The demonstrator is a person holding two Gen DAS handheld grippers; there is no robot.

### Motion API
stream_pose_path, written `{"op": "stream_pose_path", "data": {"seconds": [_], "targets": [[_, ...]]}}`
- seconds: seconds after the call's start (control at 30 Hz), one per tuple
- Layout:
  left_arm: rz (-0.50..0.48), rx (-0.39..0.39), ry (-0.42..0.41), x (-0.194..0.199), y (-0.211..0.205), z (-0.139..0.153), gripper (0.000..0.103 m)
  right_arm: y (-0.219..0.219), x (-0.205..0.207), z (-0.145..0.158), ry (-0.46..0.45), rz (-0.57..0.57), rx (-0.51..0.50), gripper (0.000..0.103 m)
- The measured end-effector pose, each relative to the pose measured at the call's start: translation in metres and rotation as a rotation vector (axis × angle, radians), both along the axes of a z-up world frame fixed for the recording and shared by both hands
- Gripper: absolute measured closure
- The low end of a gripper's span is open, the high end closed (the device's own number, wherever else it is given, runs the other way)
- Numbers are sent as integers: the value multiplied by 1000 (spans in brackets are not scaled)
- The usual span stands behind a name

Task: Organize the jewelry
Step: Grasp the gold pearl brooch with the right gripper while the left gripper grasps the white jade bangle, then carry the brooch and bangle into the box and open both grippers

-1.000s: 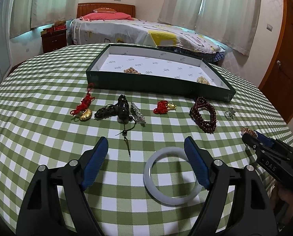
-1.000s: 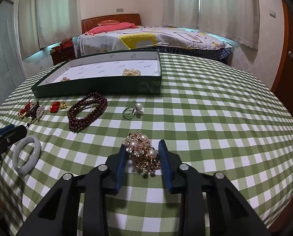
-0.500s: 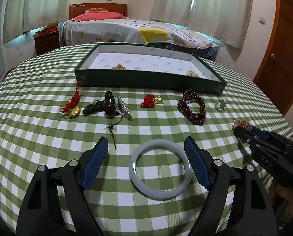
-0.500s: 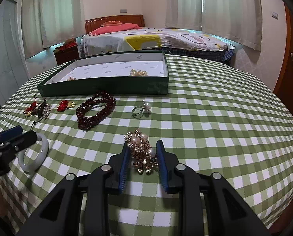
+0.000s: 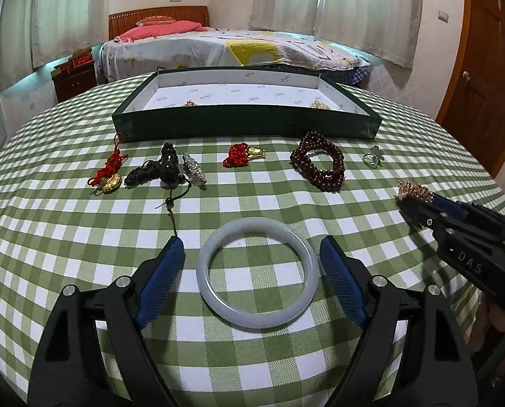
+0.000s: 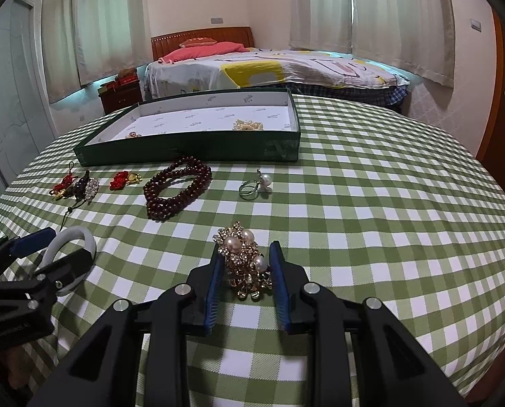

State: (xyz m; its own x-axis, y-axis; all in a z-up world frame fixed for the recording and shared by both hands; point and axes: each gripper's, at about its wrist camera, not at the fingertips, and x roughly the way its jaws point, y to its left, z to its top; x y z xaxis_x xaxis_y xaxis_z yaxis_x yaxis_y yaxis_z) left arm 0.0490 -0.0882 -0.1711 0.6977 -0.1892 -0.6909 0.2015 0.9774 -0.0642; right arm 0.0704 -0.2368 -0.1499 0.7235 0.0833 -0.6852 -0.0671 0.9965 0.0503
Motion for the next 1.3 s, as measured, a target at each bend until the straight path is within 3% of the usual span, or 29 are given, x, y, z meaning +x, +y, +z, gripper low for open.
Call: {"op": "stream_pose_path", "data": {"seconds": [0.07,0.13,0.93,1.3], "targets": [[-4,8,-8,-1,0,-1,24,0,0,0,-1,0,4,75],[-12,18,-22,-3,-2,-1,34,1,-1,1,-3,1,7,76],[-8,-8,-95,6,8,32,34,12,4,22,-45,34,46,78],[12,-52,-151,56,16,68,34,21,47,58,-124,56,88,78]]}}
